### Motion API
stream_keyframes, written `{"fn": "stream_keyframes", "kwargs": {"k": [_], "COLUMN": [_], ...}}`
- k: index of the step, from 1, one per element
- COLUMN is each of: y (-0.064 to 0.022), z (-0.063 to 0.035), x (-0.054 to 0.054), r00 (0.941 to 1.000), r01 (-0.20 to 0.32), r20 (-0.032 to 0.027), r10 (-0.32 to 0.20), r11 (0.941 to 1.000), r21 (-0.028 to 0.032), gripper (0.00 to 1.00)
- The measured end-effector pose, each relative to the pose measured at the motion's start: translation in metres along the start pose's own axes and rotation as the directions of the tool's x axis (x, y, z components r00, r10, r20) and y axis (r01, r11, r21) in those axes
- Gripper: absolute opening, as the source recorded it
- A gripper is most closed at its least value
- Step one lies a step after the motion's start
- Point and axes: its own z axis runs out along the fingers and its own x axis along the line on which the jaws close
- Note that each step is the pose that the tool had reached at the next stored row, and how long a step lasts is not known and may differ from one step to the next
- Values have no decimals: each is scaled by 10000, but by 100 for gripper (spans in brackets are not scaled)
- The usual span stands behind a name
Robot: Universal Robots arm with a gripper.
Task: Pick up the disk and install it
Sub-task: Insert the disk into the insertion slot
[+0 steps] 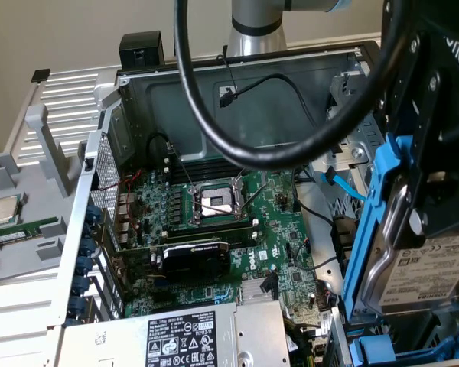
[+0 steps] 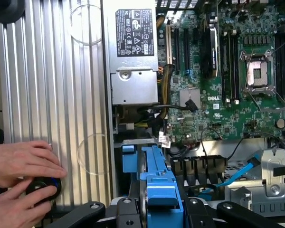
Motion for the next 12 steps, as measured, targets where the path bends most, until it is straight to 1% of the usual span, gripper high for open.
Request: {"fn": "stream_keyframes", "kwargs": {"k": [9, 12], "y": [-3, -2], "z": [13, 17], "x": [15, -7], "r00": [10000, 10000], "r01": [-5, -4], "r20": [1, -1], "r10": [5, 4], "r11": [10000, 10000], "r21": [-8, -10], "gripper": [37, 37]}}
